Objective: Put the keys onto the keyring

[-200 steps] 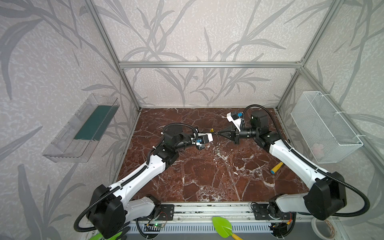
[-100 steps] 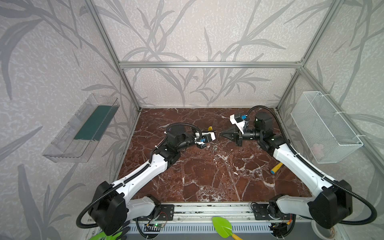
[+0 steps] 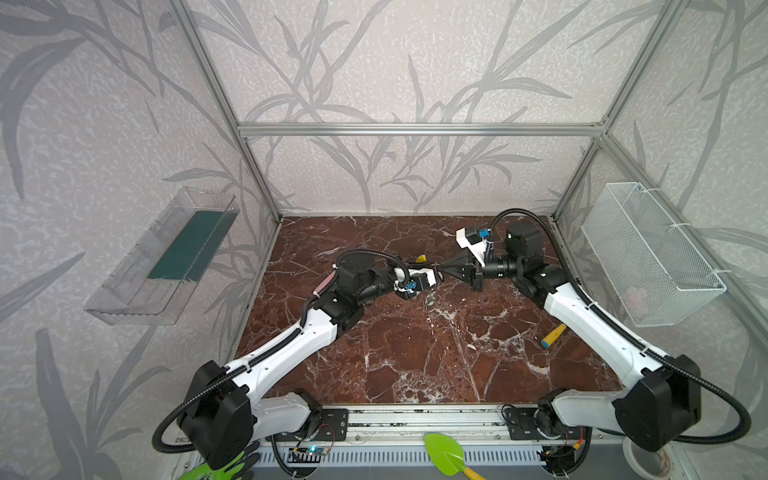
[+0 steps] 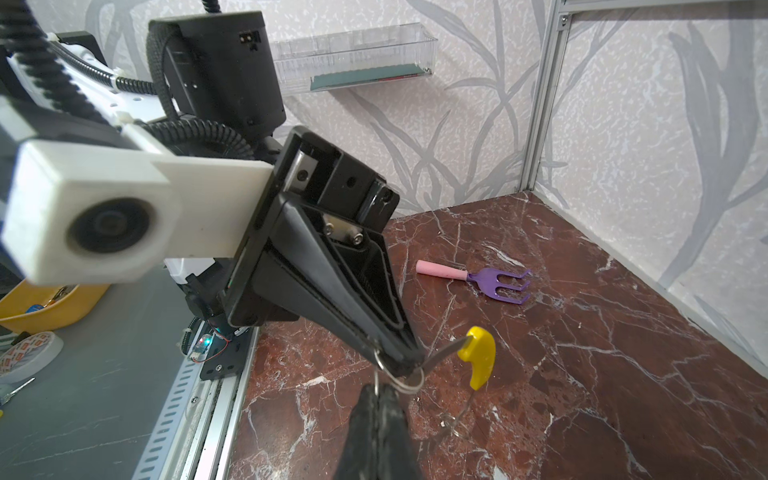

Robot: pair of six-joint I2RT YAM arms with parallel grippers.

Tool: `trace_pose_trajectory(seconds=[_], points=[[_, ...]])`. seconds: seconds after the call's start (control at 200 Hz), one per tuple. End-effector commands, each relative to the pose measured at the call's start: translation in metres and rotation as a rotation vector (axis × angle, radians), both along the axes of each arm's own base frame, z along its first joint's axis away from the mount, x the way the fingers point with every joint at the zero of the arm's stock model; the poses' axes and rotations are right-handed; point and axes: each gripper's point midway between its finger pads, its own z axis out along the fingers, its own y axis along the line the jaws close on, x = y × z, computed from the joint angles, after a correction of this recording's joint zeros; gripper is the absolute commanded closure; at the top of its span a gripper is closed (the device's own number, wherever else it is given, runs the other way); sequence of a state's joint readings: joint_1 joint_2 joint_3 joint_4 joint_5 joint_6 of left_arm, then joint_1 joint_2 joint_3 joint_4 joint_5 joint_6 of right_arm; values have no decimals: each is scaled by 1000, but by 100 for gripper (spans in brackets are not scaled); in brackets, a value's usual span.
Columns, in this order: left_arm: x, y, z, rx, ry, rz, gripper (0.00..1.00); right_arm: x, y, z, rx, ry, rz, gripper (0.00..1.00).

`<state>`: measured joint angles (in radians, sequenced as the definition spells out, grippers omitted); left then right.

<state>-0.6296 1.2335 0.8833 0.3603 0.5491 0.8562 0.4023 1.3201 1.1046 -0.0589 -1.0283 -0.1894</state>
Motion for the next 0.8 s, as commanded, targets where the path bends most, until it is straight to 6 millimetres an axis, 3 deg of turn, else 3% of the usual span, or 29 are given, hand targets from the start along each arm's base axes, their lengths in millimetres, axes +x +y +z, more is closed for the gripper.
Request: trace_pose_trajectory(seconds=[0.0,0.795], points=[[-2,-1,25,-28,-68,-4,100,0,2,8,-2,-11,7,100],[-26,2,21,-14,-115,-82,100,4,-3,14,50,52,-20,100]])
